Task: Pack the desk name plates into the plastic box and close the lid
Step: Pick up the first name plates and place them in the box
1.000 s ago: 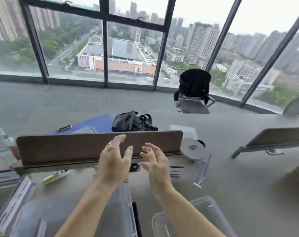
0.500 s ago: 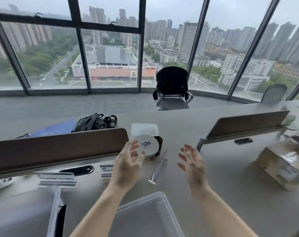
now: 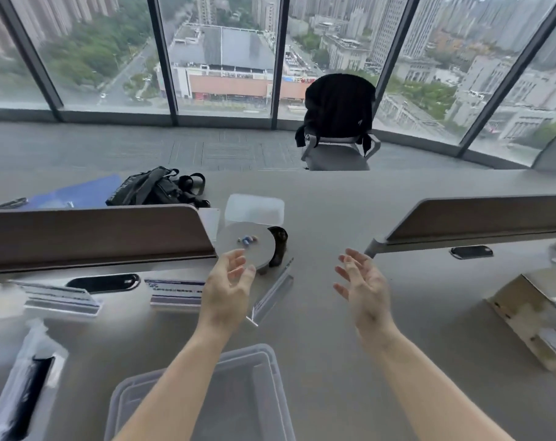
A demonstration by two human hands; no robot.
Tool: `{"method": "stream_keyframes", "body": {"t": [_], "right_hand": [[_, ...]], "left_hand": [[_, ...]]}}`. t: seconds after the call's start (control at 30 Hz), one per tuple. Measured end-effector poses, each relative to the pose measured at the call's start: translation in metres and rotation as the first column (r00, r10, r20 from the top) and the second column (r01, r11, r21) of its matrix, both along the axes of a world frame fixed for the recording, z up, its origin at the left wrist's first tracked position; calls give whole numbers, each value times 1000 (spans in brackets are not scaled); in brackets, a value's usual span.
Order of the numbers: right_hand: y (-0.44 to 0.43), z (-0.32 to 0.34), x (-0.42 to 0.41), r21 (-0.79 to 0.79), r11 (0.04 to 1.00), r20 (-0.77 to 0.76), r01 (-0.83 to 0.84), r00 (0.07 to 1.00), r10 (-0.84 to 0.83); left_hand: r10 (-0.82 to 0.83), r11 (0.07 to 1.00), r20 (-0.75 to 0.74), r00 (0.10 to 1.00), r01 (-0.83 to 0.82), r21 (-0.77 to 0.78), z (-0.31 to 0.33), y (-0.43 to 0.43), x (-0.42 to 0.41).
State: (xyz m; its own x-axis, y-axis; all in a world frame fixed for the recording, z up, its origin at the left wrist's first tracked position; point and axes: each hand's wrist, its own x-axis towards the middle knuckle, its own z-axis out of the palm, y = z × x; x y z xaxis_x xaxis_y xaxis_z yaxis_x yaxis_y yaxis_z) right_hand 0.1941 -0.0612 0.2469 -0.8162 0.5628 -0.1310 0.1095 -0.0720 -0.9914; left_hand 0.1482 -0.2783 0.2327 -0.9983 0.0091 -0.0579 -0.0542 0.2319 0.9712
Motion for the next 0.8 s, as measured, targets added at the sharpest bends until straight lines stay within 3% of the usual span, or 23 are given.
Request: {"method": "stream_keyframes", "body": {"t": [0.2, 0.3, 0.4, 0.53, 0.63, 0.8], "right_hand": [[66, -60, -67, 113, 953, 71, -281, 959, 275], [90, -102, -93, 187, 888, 151, -419, 906, 396], [101, -141, -116, 165, 852, 213, -497, 861, 461], [109, -199, -148, 113, 846, 253, -521, 838, 482], [113, -245, -179, 139, 828, 279, -544, 823, 494], [105, -303, -210, 280, 680, 300, -677, 735, 608]], "left_hand": [[109, 964, 92, 990, -83, -251, -51, 27, -14], [154, 946, 216, 964, -81, -313, -90, 40, -18], [230, 938, 274, 934, -137, -319, -133, 54, -19], [242, 914, 215, 946, -147, -379, -195, 81, -38], [357, 901, 188, 915, -284, -329, -240, 89, -55], [389, 874, 66, 919, -345, -341, -281, 82, -59]]}}
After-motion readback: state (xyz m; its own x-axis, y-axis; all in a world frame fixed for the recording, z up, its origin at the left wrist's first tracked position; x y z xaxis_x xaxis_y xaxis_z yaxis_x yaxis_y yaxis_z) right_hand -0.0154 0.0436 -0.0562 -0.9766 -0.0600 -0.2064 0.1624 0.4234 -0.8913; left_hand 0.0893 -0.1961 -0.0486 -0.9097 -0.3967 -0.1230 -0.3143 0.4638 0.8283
